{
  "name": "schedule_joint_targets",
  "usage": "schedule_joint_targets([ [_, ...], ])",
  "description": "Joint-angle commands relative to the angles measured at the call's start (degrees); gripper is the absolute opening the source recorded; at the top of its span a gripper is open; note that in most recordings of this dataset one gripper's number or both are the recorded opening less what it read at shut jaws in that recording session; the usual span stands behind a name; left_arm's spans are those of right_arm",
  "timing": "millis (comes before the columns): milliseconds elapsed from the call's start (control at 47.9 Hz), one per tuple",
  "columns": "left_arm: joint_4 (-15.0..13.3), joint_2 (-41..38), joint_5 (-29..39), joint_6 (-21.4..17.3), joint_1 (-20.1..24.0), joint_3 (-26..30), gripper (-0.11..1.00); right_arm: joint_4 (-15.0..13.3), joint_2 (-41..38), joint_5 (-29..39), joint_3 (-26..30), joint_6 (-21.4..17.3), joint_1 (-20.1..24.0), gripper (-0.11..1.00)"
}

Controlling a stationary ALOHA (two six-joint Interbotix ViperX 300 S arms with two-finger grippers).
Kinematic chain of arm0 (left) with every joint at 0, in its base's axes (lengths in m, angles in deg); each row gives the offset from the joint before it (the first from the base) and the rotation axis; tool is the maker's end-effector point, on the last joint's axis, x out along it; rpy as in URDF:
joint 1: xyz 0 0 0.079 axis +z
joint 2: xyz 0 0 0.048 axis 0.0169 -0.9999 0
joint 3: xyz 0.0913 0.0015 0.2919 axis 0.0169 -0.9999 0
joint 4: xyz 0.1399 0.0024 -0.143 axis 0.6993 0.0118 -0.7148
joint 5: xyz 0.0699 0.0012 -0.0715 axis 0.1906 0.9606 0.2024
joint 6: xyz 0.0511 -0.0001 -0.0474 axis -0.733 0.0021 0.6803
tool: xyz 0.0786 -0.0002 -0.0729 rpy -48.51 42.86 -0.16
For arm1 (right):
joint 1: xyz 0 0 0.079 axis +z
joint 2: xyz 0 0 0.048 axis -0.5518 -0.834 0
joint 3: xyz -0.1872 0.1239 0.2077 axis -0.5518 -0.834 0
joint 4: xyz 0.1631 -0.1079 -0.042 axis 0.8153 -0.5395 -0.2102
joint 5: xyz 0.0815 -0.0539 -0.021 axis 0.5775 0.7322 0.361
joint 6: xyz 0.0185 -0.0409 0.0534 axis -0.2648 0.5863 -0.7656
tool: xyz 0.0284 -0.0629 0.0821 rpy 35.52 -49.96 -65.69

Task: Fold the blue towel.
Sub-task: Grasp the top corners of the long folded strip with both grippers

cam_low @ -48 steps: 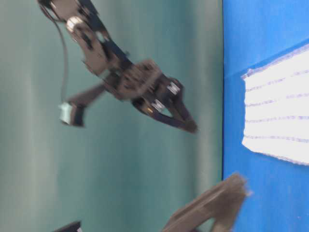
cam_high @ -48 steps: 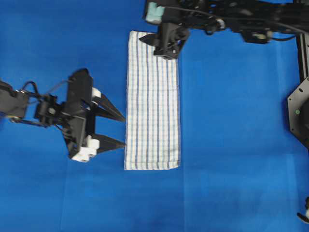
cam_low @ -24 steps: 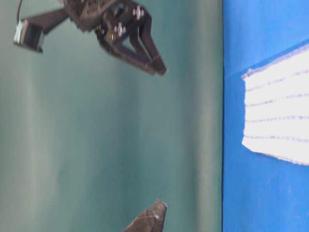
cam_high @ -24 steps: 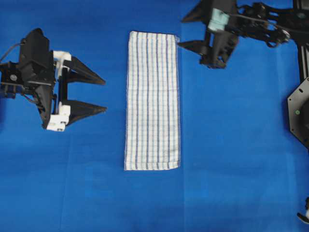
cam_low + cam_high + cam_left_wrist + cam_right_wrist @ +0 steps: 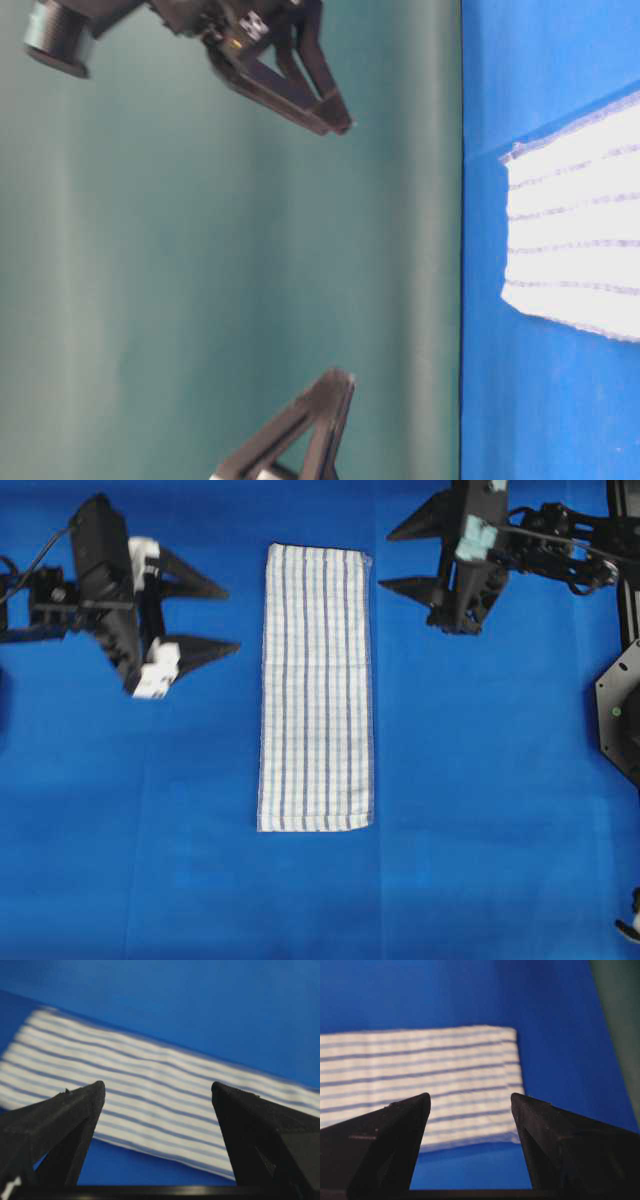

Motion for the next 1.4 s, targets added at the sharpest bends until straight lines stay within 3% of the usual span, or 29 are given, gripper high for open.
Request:
schedule_joint_targets([
  [0, 0.09, -1.93, 0.26, -1.41, 4.04, 2.9, 0.83, -0.09, -1.58, -1.58, 1.49, 0.0, -2.46, 0.95],
  [188, 0.09, -9.23, -0.09, -3.6, 10.99, 6.5, 0.83, 0.09, -9.4, -5.19, 2.11, 0.0, -5.98, 0.95],
  [418, 0.09, -18.37, -2.9, -4.31, 15.12, 9.67, 0.83, 1.76, -18.9, -9.84, 4.31, -0.18, -6.15, 0.95],
  [690, 0.09, -28.21, -9.58, -3.78, 16.08, 11.87, 0.83, 4.22, -24.61, -12.66, 4.92, -0.18, -6.15, 0.95],
  [1108, -0.26, -35.16, -11.69, -3.25, 15.91, 13.1, 0.8, 6.86, -28.3, -14.15, 4.92, -0.26, -6.15, 0.93],
  [1254, -0.26, -35.77, -11.69, -3.25, 15.38, 13.27, 0.68, 6.86, -28.39, -14.15, 4.92, -0.26, -5.98, 0.72],
  [1379, -0.18, -36.56, -11.69, -3.25, 14.85, 13.62, 0.43, 6.86, -28.39, -14.15, 4.75, -0.18, -5.36, 0.41],
])
